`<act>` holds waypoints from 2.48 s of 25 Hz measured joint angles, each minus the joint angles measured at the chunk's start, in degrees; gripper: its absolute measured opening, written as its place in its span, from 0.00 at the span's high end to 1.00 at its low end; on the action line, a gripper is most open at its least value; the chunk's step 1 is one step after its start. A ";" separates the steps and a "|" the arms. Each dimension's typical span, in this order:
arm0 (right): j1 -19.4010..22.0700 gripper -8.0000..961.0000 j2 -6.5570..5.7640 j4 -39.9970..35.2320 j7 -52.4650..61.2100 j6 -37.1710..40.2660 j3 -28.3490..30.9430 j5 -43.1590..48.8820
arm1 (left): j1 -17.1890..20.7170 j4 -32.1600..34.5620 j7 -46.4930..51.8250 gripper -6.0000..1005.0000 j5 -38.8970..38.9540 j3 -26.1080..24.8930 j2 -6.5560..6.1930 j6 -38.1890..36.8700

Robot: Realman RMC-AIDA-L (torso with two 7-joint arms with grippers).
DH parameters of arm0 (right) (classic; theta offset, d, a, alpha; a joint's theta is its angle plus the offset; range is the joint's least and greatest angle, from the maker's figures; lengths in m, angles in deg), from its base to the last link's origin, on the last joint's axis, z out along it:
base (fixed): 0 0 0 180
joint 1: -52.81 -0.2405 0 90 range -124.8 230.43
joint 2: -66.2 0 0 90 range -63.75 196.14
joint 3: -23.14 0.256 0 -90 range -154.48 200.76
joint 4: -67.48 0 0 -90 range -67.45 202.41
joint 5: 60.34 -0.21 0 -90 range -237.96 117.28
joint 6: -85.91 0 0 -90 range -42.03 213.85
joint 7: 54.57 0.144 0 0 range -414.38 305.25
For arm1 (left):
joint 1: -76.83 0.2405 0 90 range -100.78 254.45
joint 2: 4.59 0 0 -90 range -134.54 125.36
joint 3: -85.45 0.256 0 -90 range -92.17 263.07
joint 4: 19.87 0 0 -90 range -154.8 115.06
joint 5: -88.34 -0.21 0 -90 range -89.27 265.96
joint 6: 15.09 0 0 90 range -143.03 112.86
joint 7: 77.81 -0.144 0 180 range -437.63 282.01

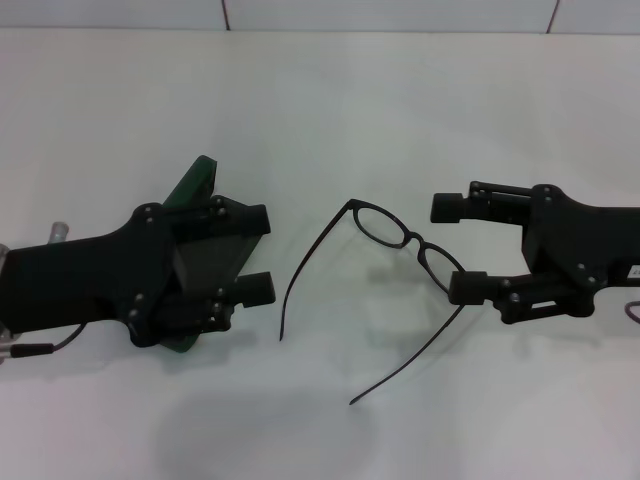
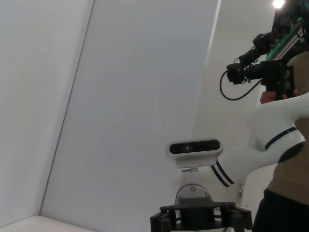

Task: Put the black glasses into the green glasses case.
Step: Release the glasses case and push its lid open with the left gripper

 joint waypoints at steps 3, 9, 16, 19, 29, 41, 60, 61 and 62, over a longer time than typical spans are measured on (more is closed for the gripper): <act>-0.25 0.09 0.37 -0.05 -0.45 -0.07 0.03 0.05 | -0.14 -0.04 0.00 0.32 0.00 -0.01 0.05 0.12; -0.27 0.09 0.82 -0.08 -0.80 -0.08 0.03 0.08 | 0.07 -0.05 0.00 0.33 0.26 -0.09 0.08 0.21; 0.38 0.09 1.11 0.03 -1.14 -0.06 0.07 -0.02 | 0.10 0.10 0.10 0.33 0.82 -0.10 0.49 0.21; 1.19 0.09 1.13 0.41 -1.91 -0.37 0.79 -0.26 | 0.07 2.04 1.51 0.33 2.11 -0.10 1.30 0.32; 5.84 0.09 0.67 0.62 -3.43 -3.25 5.23 -0.27 | 3.78 46.93 39.11 0.33 -4.91 2.41 5.50 14.75; 9.46 0.09 1.00 0.62 -4.58 -3.62 8.20 -0.32 | -3.69 64.56 77.64 0.33 -48.36 12.02 5.08 21.50; 8.77 0.09 1.33 0.05 -5.86 -6.09 8.21 -0.14 | -6.58 58.84 87.62 0.34 -66.83 24.04 5.16 20.20; 8.79 0.09 1.37 0.09 -5.92 -6.10 8.21 -0.15 | -7.34 57.58 87.69 0.34 -68.48 24.14 5.18 19.46; 8.83 0.09 1.39 0.16 -5.98 -6.09 8.21 -0.15 | -7.59 57.09 87.71 0.34 -68.92 24.17 5.22 19.38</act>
